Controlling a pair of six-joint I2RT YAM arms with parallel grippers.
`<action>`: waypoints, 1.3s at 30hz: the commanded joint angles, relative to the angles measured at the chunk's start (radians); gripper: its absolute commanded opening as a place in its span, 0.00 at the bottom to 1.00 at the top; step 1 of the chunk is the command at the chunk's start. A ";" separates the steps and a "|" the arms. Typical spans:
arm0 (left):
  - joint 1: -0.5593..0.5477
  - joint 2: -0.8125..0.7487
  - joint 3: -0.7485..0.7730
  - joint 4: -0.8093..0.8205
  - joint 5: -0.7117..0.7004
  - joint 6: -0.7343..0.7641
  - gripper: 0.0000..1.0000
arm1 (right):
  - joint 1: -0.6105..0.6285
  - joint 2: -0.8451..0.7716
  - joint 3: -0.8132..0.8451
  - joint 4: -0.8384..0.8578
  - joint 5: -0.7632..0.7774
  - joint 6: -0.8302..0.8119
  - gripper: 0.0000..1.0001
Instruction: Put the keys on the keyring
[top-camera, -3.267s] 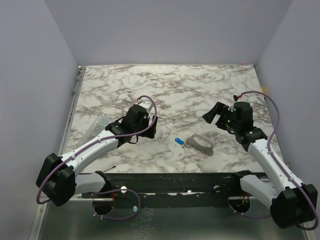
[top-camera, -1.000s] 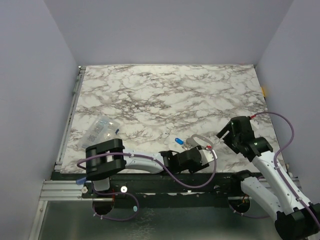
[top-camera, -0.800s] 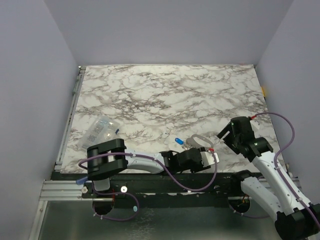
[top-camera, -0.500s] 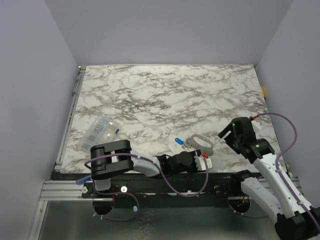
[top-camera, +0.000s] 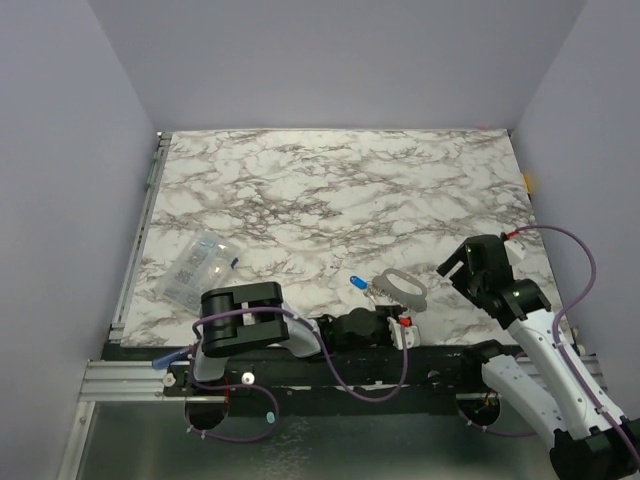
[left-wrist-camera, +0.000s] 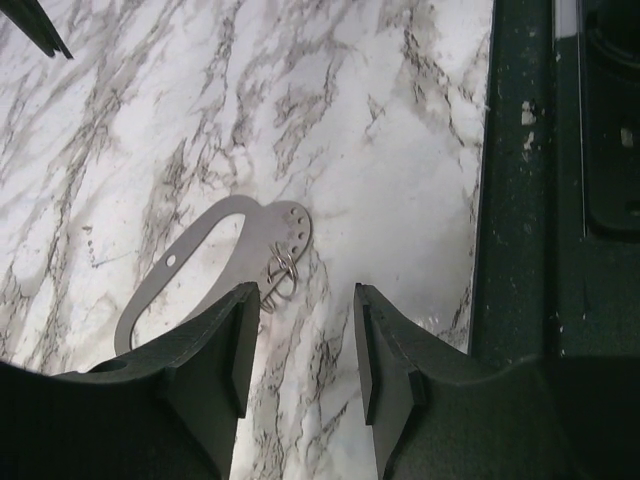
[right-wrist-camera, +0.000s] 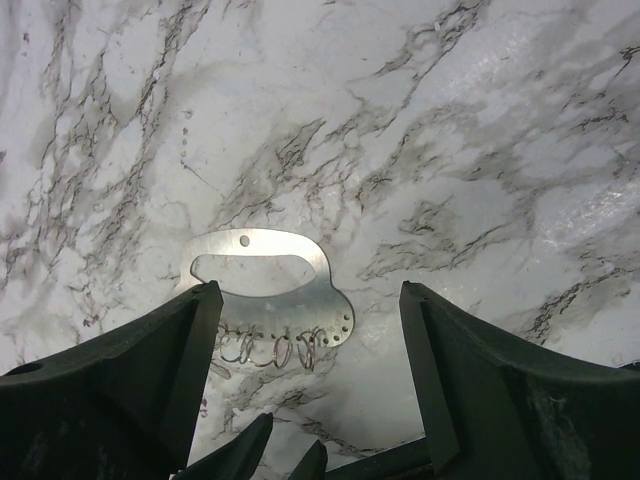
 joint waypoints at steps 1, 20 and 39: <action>0.001 0.033 0.046 0.066 0.024 0.000 0.47 | 0.003 -0.012 0.020 0.012 0.025 -0.016 0.82; 0.002 0.149 0.123 0.059 -0.129 -0.024 0.43 | 0.003 -0.018 0.012 0.030 0.009 -0.033 0.83; 0.005 0.201 0.142 0.057 -0.224 -0.075 0.37 | 0.003 -0.018 0.007 0.038 -0.009 -0.044 0.83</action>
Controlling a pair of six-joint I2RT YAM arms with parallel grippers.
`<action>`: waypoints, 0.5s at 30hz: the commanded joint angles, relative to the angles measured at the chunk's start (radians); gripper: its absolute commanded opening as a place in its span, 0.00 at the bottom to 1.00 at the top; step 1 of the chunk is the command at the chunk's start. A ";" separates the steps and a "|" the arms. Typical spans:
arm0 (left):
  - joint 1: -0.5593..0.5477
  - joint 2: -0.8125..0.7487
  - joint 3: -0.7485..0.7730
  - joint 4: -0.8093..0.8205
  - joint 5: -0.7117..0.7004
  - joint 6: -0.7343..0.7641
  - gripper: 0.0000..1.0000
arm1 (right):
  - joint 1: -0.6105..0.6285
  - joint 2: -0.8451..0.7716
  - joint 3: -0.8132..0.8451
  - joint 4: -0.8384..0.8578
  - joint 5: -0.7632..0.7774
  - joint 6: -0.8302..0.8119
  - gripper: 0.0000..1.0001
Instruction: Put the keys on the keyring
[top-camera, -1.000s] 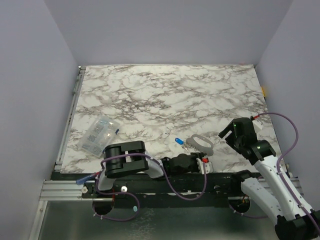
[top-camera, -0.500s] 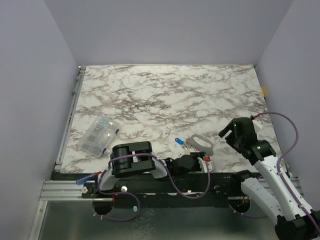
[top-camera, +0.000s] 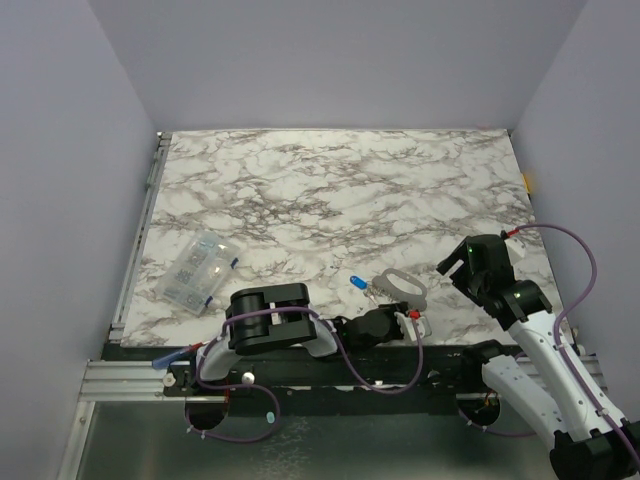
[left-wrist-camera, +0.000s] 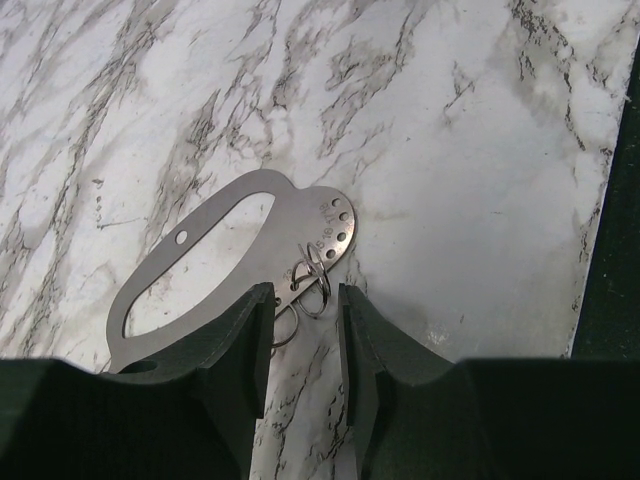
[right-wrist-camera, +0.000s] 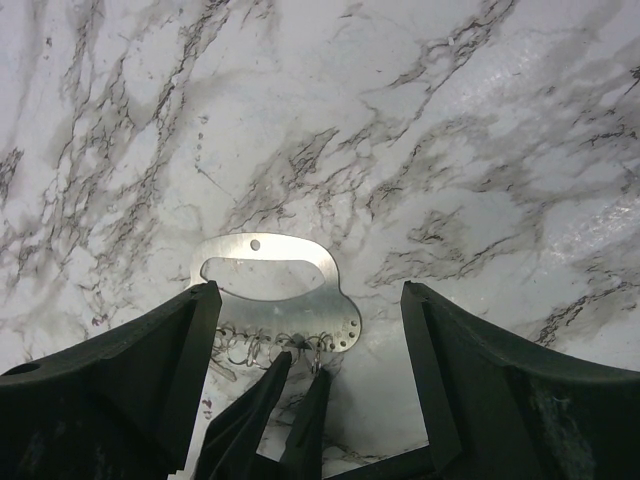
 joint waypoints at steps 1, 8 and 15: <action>0.004 0.020 0.010 0.020 -0.033 -0.047 0.37 | 0.003 -0.006 0.007 0.015 -0.008 -0.011 0.83; 0.005 0.035 0.014 0.020 -0.023 -0.059 0.33 | 0.002 -0.005 0.007 0.018 -0.010 -0.015 0.83; 0.003 0.057 0.028 0.022 -0.023 -0.074 0.26 | 0.003 -0.005 0.007 0.018 -0.014 -0.016 0.83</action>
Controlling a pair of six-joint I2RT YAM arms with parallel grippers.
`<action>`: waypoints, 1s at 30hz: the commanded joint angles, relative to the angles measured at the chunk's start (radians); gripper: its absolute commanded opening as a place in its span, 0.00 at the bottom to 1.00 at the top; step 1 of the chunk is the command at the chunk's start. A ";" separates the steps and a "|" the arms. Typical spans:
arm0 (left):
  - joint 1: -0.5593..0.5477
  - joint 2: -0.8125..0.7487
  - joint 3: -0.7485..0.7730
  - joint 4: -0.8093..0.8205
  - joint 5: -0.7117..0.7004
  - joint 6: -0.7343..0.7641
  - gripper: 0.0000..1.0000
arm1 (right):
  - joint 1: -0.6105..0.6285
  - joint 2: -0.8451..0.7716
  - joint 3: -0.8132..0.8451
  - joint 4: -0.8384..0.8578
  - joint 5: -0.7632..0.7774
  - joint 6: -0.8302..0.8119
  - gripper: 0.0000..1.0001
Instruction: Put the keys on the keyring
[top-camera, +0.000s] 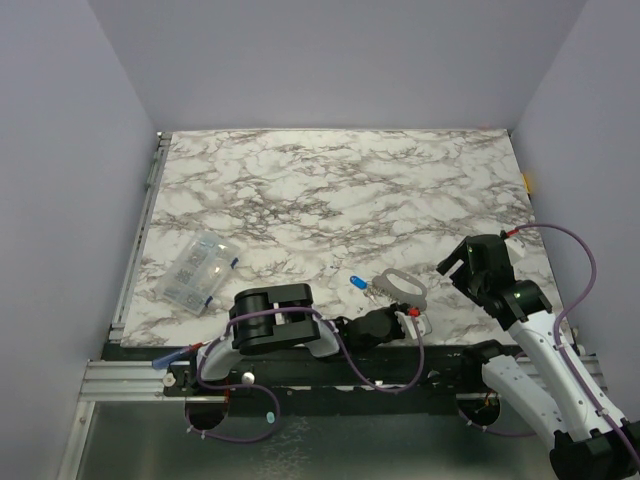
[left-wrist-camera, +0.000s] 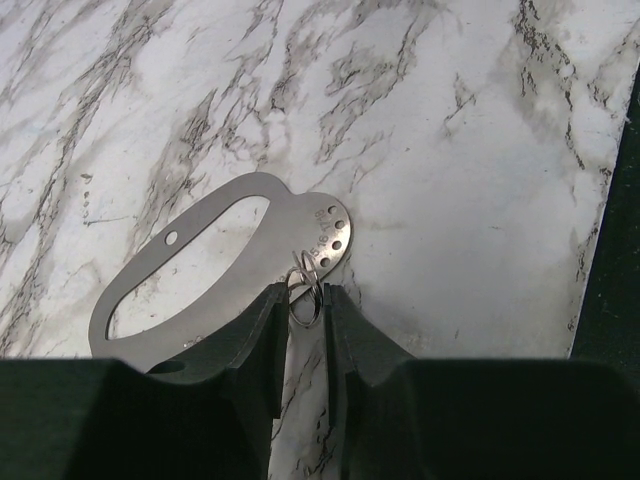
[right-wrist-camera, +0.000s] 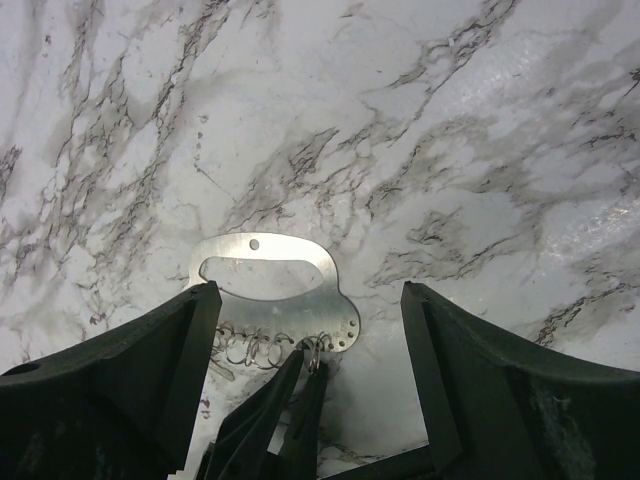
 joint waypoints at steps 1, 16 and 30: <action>0.003 0.036 0.016 0.002 -0.012 -0.024 0.25 | 0.003 -0.005 0.007 0.018 -0.012 -0.008 0.83; 0.004 0.023 0.001 0.007 -0.026 0.000 0.00 | 0.003 -0.007 0.005 0.022 -0.016 -0.012 0.83; 0.004 -0.258 -0.102 -0.131 0.030 0.057 0.00 | 0.003 -0.189 -0.049 0.265 -0.285 -0.250 0.84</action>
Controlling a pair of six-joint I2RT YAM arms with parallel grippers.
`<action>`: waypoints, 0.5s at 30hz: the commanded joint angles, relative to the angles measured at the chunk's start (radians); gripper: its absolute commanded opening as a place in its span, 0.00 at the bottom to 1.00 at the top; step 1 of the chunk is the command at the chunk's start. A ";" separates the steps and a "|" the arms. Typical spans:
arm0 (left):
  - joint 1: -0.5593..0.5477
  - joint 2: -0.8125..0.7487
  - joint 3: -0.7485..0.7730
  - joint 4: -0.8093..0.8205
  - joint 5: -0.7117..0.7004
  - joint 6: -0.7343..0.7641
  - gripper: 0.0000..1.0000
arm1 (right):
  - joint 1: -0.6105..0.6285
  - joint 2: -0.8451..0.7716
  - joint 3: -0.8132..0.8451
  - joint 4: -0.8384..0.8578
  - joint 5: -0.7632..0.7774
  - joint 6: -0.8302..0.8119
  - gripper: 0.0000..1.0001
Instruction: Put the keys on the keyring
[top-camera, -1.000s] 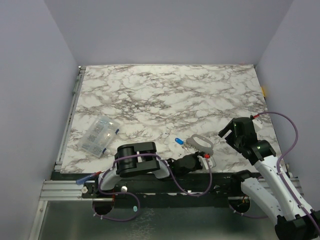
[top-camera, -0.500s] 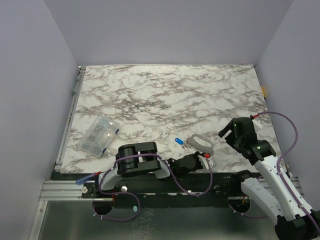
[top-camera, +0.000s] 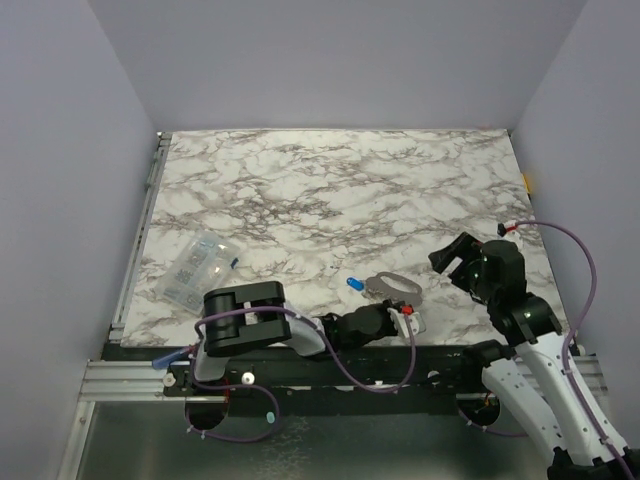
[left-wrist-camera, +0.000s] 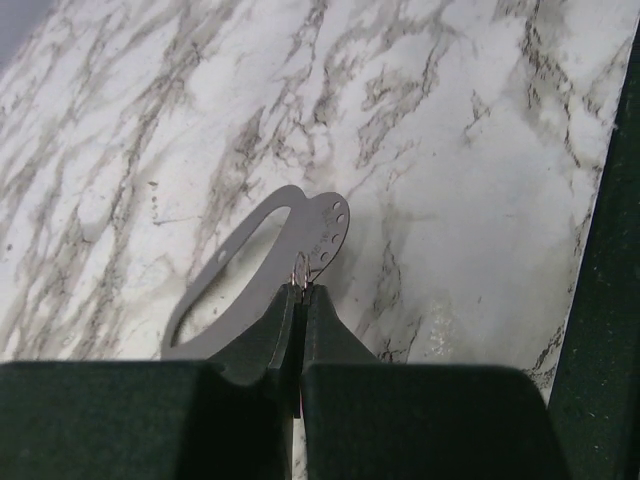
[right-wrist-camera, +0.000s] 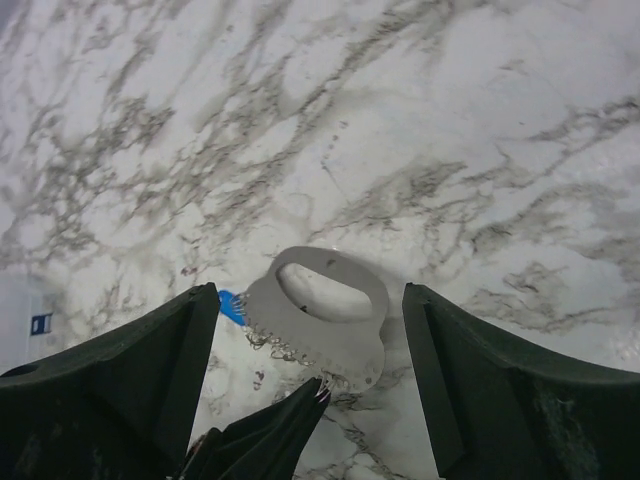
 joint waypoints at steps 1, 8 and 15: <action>0.003 -0.144 -0.033 -0.086 0.035 0.017 0.00 | 0.003 -0.109 -0.035 0.176 -0.175 -0.154 0.85; 0.004 -0.368 -0.095 -0.287 0.051 0.012 0.00 | 0.003 -0.140 -0.039 0.351 -0.514 -0.272 0.88; 0.001 -0.665 -0.075 -0.671 0.086 -0.041 0.00 | 0.003 -0.121 -0.125 0.738 -1.006 -0.216 0.86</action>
